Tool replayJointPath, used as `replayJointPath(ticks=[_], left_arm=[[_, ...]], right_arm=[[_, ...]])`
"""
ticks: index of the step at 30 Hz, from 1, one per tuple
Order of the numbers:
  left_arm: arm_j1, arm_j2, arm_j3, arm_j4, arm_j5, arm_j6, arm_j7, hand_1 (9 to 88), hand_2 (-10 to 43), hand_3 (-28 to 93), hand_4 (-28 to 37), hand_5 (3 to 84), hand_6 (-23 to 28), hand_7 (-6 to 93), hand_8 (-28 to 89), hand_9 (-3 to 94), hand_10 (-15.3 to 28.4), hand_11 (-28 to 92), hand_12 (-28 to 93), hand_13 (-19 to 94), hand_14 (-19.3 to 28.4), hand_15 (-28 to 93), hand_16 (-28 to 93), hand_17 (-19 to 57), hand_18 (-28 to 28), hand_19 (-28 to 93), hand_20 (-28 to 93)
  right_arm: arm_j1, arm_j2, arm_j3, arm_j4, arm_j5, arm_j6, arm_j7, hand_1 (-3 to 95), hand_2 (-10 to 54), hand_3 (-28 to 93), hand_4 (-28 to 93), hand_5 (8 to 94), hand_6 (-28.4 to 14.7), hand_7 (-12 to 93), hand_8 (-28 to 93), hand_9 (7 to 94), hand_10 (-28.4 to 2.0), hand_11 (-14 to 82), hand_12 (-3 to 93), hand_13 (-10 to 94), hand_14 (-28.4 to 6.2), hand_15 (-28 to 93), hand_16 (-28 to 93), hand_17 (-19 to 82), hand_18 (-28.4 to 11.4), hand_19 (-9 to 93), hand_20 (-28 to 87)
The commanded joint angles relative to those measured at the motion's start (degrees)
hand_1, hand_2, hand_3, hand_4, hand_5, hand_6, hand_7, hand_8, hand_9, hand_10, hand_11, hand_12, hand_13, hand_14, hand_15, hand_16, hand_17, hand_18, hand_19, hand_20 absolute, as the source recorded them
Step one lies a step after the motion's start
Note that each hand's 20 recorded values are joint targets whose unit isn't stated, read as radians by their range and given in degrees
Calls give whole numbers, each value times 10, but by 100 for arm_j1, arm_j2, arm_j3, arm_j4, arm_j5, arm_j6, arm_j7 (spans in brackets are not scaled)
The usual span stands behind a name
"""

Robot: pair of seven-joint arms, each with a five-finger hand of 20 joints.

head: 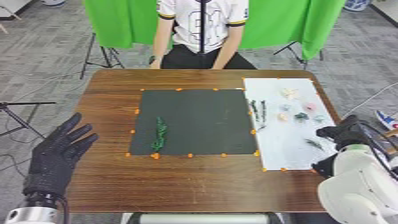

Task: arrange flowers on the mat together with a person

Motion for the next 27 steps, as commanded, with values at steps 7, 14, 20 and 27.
replayJointPath(ticks=[7, 14, 20, 27], left_arm=[[12, 34, 26, 36, 9, -30, 27, 217, 87, 754, -256, 326, 65, 107, -86, 303, 156, 211, 106, 199, 219, 470, -69, -97, 172, 377, 145], [-42, 6, 22, 53, 42, -80, -46, 217, 88, 752, -256, 327, 65, 107, -87, 303, 156, 211, 106, 199, 219, 469, -69, -97, 172, 377, 145], [-41, -44, 0, 60, 83, -100, -118, 217, 87, 752, -255, 327, 65, 107, -87, 303, 156, 211, 106, 199, 219, 468, -69, -97, 172, 377, 145], [-46, 28, 36, 75, 30, -82, -18, 216, 86, 753, -254, 327, 65, 107, -87, 303, 156, 211, 106, 200, 218, 467, -69, -97, 172, 377, 145]], right_arm=[[-254, 248, -173, 560, 30, -140, 311, 404, -61, 619, -175, 580, -87, 77, -95, 703, -217, 238, 168, 716, -164, 578, 113, 548, -169, 932, -258], [51, 535, -451, 947, 103, -192, 357, 418, -65, 616, -177, 580, -80, 73, -92, 694, -198, 246, 164, 713, -156, 582, 111, 547, -164, 932, -263], [241, 690, -666, 1101, 200, -126, 411, 432, -68, 608, -177, 584, -85, 55, -87, 681, -186, 246, 158, 707, -148, 585, 109, 546, -161, 932, -268], [660, 672, -980, 1308, 422, -250, 341, 456, -76, 597, -175, 599, -107, 46, -81, 651, -170, 233, 143, 700, -140, 586, 105, 542, -155, 932, -272]])
